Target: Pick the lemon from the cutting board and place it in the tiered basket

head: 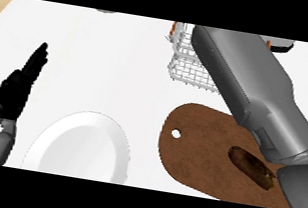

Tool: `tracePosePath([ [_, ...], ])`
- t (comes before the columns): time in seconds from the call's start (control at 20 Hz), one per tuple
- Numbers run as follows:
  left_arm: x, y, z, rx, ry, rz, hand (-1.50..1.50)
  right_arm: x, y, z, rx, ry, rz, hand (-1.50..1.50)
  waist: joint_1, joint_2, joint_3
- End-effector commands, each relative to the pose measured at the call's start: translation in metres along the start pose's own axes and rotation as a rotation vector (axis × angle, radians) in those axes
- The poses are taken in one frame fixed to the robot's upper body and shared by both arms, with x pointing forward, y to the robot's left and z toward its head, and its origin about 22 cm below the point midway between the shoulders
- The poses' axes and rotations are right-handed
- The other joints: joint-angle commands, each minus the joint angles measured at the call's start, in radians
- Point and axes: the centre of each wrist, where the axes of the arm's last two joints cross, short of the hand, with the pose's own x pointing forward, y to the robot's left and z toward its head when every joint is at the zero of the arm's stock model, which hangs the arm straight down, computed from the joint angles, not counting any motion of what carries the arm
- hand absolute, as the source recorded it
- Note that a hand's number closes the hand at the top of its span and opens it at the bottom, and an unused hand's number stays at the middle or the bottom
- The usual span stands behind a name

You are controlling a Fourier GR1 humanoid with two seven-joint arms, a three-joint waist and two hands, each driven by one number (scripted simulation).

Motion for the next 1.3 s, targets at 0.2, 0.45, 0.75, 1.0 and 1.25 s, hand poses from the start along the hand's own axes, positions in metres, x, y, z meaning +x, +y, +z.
tracePosePath([
  [0.2,0.012,-0.001,0.003,0.013,0.0,-0.001,0.0,-0.039,0.034,-0.008,0.147,-0.014,-0.085,1.5,-0.001,-0.002,0.001],
  [0.45,0.0,0.001,0.001,0.005,0.007,0.001,0.0,-0.056,0.067,-0.001,0.285,0.174,-0.266,-1.5,-0.008,0.0,0.001],
  [0.75,0.009,-0.018,0.007,0.0,0.025,0.004,0.0,-0.064,0.069,0.002,0.2,0.147,-0.405,-1.5,-0.004,-0.002,0.001],
  [1.0,0.004,-0.009,0.001,0.003,-0.009,0.0,0.0,-0.072,0.048,-0.004,0.058,0.151,-0.501,-1.5,-0.011,-0.003,0.0],
  [1.25,-0.002,0.001,0.005,0.013,0.007,-0.001,0.0,-0.079,0.003,-0.016,-0.05,0.168,-0.562,-1.5,-0.017,-0.007,0.0],
])
